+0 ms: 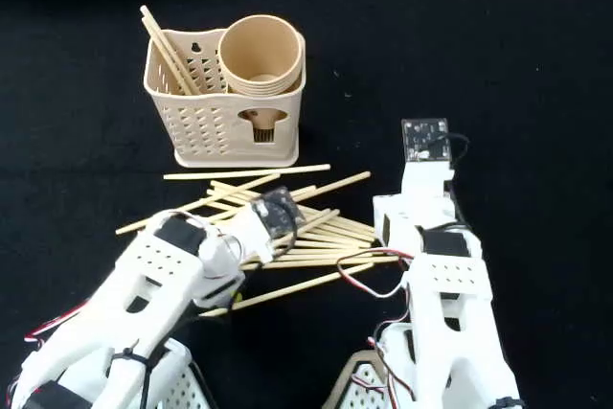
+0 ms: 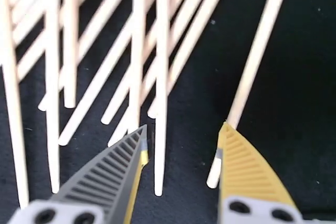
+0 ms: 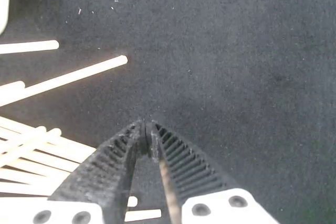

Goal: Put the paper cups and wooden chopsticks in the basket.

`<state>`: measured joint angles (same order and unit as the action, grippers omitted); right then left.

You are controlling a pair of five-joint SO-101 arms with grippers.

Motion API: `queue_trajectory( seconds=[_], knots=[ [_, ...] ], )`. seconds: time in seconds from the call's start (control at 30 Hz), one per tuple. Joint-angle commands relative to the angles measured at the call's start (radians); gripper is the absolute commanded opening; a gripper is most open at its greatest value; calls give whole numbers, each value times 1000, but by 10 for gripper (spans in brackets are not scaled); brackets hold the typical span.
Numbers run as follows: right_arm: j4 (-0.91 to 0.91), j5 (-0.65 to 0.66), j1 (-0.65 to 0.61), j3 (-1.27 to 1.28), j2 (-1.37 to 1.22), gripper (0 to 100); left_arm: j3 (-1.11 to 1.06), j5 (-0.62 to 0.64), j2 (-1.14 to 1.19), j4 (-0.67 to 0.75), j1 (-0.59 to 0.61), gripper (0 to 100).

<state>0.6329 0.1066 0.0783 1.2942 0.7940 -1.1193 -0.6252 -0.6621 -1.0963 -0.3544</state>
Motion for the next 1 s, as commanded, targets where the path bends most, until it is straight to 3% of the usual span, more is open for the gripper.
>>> queue_trajectory(
  seconds=[0.0, 0.3, 0.67, 0.97],
  knots=[
    [-20, 0, 8, -4, 19, 25, 10, -9, -17, 12, 12, 225],
    [-20, -2, 6, -4, 19, 25, -8, -6, 11, 21, 13, 225],
    [-20, -3, 9, -2, 19, 25, 140, -2, 308, 14, 5, 222],
    [-20, -3, 6, -2, 19, 25, 137, -2, 324, 12, 4, 220]
  ],
)
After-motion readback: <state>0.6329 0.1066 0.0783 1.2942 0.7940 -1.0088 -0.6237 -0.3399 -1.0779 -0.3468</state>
